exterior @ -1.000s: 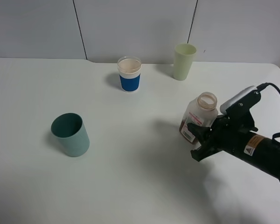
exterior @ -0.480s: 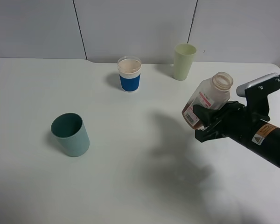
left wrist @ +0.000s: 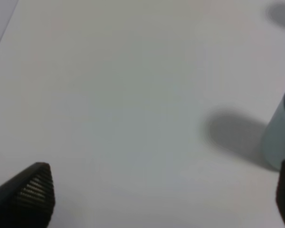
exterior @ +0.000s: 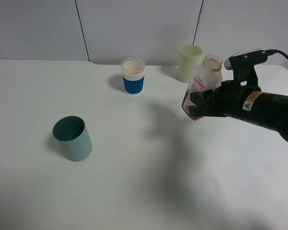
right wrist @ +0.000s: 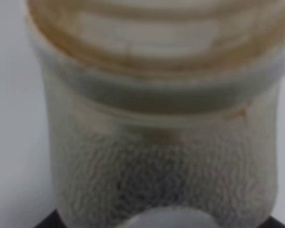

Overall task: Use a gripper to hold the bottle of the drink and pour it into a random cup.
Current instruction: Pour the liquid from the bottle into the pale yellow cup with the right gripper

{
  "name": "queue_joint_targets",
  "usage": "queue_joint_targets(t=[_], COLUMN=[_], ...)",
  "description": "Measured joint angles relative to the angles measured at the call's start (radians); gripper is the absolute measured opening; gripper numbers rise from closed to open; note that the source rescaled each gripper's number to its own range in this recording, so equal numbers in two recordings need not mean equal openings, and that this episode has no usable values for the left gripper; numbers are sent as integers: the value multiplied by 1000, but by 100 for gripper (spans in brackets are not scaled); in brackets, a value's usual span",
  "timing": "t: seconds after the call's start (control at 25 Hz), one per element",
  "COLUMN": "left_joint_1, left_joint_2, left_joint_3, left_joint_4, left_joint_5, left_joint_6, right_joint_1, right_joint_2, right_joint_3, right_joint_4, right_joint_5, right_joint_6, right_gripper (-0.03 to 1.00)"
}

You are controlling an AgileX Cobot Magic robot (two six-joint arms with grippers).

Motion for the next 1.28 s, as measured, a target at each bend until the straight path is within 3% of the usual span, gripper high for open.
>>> queue_joint_targets(t=[0.2,0.44,0.76,0.96,1.12,1.28], left_joint_1=[0,0,0,0,0,0], left_joint_2=[0,0,0,0,0,0], left_joint_3=[0,0,0,0,0,0], left_joint_4=[0,0,0,0,0,0], left_joint_5=[0,0,0,0,0,0], left_joint_6=[0,0,0,0,0,0], right_joint_1=[0,-1,-72,-120,-163,-201], right_joint_2=[2,8,68,68,68,68], right_joint_3=[-138,-269,-343,-344,-344,-344], right_joint_4=[-56,-208,-471,-601,-646,-651], right_joint_5=[158,208,202,116,81,31], right_joint_6=[133,387,857,1109,1254,1289], right_gripper=[1,1,1,1,1,1])
